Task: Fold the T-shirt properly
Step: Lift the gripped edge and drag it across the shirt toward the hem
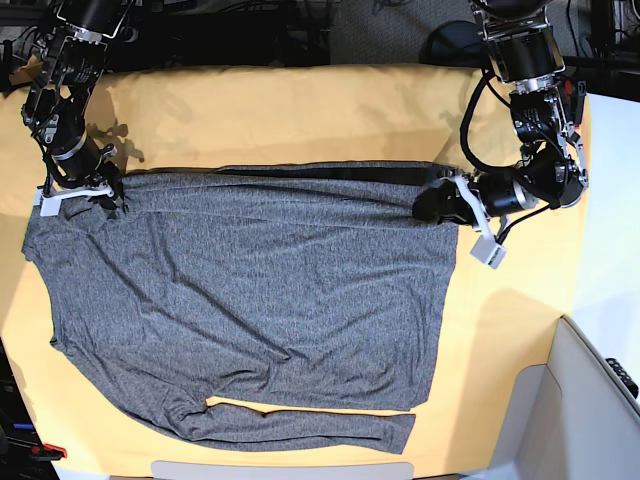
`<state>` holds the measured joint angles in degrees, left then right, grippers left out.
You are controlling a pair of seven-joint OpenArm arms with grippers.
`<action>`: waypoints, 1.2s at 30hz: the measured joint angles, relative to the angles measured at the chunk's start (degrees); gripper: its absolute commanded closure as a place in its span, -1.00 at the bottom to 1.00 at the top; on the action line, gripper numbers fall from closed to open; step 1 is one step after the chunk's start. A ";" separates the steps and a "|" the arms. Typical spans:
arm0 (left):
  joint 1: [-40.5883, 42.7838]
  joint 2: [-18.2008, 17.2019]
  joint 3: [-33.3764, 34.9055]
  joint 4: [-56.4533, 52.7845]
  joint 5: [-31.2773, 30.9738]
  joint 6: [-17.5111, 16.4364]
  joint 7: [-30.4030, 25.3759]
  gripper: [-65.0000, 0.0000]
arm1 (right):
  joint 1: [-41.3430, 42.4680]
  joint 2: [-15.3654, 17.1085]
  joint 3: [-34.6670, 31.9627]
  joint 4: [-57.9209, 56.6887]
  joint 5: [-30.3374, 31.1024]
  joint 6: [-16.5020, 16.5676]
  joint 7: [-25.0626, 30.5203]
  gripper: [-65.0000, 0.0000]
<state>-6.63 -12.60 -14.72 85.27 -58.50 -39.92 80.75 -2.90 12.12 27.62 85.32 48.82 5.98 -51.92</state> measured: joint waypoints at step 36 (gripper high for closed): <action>2.60 -6.97 1.92 0.20 9.14 0.02 -0.13 0.28 | 2.40 0.57 10.88 -5.90 7.43 0.50 -1.64 0.08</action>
<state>-4.03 -19.57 -12.80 85.47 -49.36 -39.90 80.62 -0.49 12.69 38.50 79.42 56.25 6.48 -53.56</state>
